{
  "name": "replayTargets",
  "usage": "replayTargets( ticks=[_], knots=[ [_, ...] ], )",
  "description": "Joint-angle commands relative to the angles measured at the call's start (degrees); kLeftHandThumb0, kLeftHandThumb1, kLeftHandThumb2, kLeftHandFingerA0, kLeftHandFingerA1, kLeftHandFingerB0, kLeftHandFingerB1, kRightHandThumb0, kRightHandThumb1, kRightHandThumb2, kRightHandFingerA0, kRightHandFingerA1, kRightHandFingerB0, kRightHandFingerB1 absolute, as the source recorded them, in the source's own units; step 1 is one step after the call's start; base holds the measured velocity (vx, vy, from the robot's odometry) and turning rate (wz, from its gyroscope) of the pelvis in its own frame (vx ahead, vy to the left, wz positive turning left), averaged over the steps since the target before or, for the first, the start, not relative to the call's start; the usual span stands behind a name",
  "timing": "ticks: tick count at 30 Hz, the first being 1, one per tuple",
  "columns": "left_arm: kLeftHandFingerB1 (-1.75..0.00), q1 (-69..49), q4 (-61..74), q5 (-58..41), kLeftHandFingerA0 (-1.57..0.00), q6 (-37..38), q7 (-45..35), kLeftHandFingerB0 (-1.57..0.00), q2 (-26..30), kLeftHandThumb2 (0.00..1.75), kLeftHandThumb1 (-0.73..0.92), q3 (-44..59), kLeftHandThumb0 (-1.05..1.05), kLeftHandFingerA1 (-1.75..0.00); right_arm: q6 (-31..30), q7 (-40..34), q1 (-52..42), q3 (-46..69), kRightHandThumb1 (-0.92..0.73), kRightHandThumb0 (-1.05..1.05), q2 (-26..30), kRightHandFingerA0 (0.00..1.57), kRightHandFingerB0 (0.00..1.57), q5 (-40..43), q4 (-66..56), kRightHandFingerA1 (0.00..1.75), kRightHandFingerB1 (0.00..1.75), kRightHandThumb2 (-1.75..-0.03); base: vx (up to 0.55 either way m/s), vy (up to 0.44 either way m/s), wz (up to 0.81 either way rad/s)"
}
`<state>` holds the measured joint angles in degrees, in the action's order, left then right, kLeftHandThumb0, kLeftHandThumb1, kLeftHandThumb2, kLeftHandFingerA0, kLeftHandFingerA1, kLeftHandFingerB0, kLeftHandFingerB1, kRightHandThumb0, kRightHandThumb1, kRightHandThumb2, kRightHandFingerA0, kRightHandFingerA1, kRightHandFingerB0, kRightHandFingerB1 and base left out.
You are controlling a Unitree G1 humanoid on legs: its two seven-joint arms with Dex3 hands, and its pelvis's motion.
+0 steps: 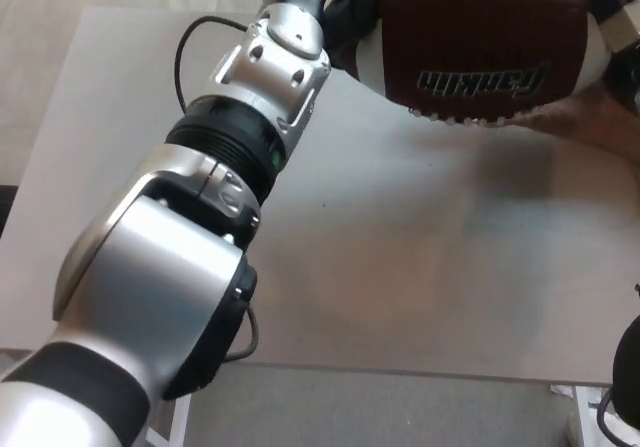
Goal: The robot uses both its hands to grab the left and right ends of a football kept in the middle of the desk infront of it, lifts it up and places it in the palm of a person
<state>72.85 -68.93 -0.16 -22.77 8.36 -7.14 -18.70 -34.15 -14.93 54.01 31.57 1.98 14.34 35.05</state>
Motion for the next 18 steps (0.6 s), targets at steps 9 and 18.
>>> replayTargets(
  ticks=[9, 18],
  knots=[
    [-0.53, 0.7, -2.8, 15.4, -0.43, 0.4, -13.5, -0.67, -5.5, 0.58, 0.59, -19.1, -0.53, -0.53, 10.6, -3.1, 0.2, -10.8, -0.71, -0.28, 3.5, 0.99, 0.83, -7.8, 10.4, 1.08, 0.67, -0.61, 0.0, 0.0, 0.0],
    [-0.53, 2.3, -2.9, 17.0, -0.59, 1.0, -14.3, -0.57, -5.9, 0.57, 0.58, -19.0, -0.56, -0.81, 13.3, -4.2, 0.7, -10.7, -0.59, -0.26, 5.6, 1.11, 0.84, -6.4, 16.9, 1.0, 0.7, -0.57, 0.0, 0.0, 0.0]
  ],
)
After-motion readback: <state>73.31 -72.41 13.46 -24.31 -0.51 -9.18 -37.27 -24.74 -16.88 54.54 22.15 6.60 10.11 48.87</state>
